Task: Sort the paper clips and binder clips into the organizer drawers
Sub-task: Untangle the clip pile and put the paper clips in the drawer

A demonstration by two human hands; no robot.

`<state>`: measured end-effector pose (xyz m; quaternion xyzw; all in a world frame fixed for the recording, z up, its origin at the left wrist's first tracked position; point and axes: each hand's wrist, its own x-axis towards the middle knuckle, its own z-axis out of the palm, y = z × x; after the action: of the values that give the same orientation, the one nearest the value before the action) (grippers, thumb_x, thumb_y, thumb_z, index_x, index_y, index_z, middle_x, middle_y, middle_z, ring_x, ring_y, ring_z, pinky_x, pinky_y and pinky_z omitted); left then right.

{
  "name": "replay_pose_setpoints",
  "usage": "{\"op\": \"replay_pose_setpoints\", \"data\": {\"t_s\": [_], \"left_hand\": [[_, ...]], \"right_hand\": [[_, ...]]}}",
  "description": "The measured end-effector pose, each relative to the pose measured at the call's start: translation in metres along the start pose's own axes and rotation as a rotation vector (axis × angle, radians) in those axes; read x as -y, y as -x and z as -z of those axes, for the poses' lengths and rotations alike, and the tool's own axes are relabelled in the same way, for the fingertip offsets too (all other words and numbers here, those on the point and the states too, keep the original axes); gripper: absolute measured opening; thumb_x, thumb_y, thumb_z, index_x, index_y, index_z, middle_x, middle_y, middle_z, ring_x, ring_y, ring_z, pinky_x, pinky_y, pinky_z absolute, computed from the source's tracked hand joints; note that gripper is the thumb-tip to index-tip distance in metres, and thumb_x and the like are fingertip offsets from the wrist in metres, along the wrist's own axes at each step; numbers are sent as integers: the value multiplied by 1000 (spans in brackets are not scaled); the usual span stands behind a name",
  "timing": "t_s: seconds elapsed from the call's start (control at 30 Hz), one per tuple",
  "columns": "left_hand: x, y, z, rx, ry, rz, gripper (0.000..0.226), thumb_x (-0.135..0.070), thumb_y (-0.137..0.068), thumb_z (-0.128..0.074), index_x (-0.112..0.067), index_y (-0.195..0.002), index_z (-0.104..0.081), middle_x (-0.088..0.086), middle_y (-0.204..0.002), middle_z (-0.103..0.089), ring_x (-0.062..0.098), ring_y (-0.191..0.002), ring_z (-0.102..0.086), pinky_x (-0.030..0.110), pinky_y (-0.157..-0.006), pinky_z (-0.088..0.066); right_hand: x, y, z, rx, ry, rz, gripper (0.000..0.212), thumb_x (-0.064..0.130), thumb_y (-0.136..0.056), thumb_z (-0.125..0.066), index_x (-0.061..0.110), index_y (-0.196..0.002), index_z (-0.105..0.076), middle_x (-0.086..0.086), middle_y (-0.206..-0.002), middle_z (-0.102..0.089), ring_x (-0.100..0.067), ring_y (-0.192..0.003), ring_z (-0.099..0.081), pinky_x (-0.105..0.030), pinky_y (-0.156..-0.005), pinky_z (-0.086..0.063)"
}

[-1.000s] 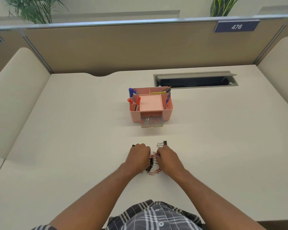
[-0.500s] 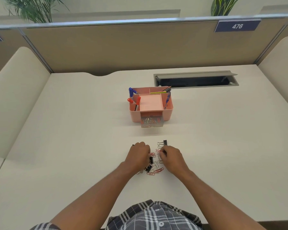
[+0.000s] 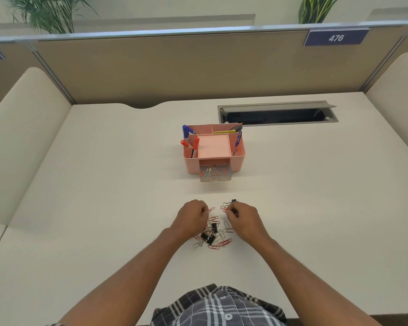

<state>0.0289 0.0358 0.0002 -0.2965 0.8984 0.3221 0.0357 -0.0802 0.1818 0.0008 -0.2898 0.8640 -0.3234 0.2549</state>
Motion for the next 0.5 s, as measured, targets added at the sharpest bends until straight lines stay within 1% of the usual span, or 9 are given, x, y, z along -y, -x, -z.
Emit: {"op": "replay_pose_setpoints", "data": {"t_s": [0.07,0.17,0.2,0.27,0.37,0.5], "left_hand": [[-3,-2,8,-56,50,3,19,-15,-89,-49,-13,-80,-65,-2,-81,-67,16,-77,-61,37,-72,-53],[-11,-11,26,-180,107,1,13,-17,-91,-54,-16,-85,-65,-4,-84,-65,14,-77,-59,30,-69,-50],[-15,-16,33,-219,108,-5,11,-18,-90,-55,-17,-84,-64,-4,-83,-64,14,-76,-59,29,-67,-49],[-21,-27,45,-277,88,-15,10,-18,-90,-56,-17,-82,-62,-3,-80,-64,17,-74,-58,32,-65,-48],[-30,-42,56,-294,38,-11,13,-14,-90,-54,-14,-79,-62,2,-78,-66,21,-72,-59,36,-64,-51],[-38,-51,62,-297,18,-34,15,-12,-92,-54,-14,-78,-60,4,-80,-66,20,-72,-59,31,-60,-46]], "right_hand": [[7,-3,6,-26,-35,21,13,21,-92,-58,19,-82,-65,4,-76,-68,-16,-73,-62,-34,-70,-51],[26,-14,21,-112,-83,99,11,21,-92,-60,19,-82,-66,7,-74,-67,-12,-70,-62,-30,-66,-52],[35,-19,26,-146,-86,122,12,21,-92,-61,18,-82,-66,8,-73,-66,-12,-69,-62,-30,-64,-51],[49,-34,35,-205,-52,167,12,21,-91,-60,16,-82,-66,4,-74,-67,-16,-68,-61,-32,-64,-50],[63,-55,43,-229,42,211,13,15,-91,-56,12,-85,-67,0,-78,-67,-18,-72,-60,-35,-67,-52],[74,-70,46,-214,104,227,17,11,-91,-53,11,-84,-69,-3,-81,-68,-21,-76,-61,-37,-69,-53]]}}
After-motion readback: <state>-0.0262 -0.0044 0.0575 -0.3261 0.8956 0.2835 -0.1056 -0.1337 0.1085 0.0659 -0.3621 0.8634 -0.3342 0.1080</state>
